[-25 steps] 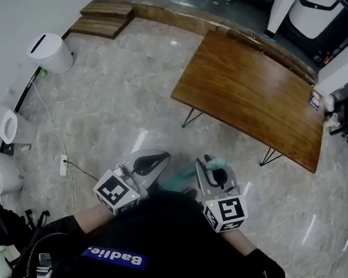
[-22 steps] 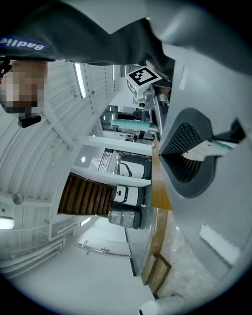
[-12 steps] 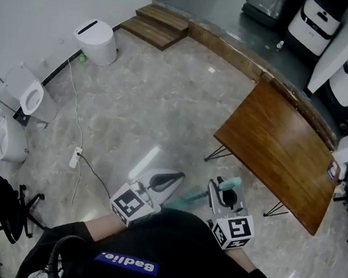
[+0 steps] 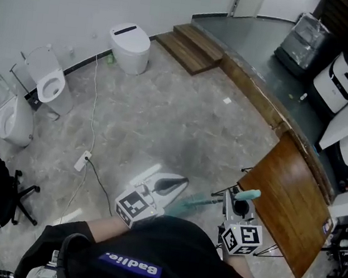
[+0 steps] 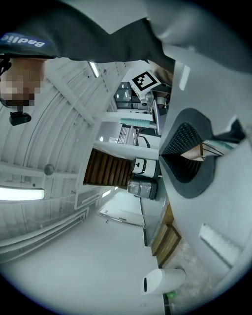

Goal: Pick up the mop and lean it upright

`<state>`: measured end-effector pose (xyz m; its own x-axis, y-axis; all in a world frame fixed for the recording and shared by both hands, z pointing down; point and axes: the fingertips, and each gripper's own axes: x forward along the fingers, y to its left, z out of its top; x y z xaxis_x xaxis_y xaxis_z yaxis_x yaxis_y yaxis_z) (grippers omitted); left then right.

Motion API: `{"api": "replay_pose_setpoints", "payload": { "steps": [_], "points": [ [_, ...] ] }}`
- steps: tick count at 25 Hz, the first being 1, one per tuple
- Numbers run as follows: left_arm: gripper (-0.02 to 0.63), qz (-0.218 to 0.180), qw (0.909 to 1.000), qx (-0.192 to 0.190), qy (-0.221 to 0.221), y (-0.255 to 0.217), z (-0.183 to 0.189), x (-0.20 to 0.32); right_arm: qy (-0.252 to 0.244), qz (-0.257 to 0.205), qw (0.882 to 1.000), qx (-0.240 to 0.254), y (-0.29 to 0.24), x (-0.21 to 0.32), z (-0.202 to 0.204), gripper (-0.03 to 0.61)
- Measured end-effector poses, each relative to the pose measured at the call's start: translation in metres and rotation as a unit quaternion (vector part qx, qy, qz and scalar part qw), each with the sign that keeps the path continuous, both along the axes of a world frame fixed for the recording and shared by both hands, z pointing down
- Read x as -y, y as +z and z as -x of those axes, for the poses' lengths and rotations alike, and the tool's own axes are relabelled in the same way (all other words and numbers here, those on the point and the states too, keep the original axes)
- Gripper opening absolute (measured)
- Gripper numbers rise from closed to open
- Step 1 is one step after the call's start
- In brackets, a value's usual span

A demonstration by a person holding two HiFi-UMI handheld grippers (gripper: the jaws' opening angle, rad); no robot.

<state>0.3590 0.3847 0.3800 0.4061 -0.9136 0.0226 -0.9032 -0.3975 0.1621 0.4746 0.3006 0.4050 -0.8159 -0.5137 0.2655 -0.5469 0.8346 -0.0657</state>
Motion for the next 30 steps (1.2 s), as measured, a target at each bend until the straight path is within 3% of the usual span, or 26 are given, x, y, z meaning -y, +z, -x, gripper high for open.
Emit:
{"api": "replay_pose_setpoints", "payload": {
  "steps": [6, 13, 20, 30],
  "points": [
    [0.020, 0.007, 0.9981, -0.014, -0.059, 0.010, 0.061, -0.011, -0.037, -0.003, 0.999, 0.007, -0.007, 0.023, 0.065, 0.091],
    [0.020, 0.021, 0.9939, -0.011, -0.108, 0.016, 0.102, 0.011, -0.082, 0.009, 0.996, 0.023, -0.008, 0.060, 0.123, 0.091],
    [0.020, 0.034, 0.9878, 0.001, -0.152, 0.018, 0.146, 0.076, -0.143, 0.034, 0.989, 0.033, 0.003, 0.116, 0.188, 0.089],
    [0.020, 0.060, 0.9782, 0.008, -0.199, 0.019, 0.195, 0.203, -0.245, 0.051, 0.968, 0.038, 0.009, 0.214, 0.267, 0.089]
  ]
}}
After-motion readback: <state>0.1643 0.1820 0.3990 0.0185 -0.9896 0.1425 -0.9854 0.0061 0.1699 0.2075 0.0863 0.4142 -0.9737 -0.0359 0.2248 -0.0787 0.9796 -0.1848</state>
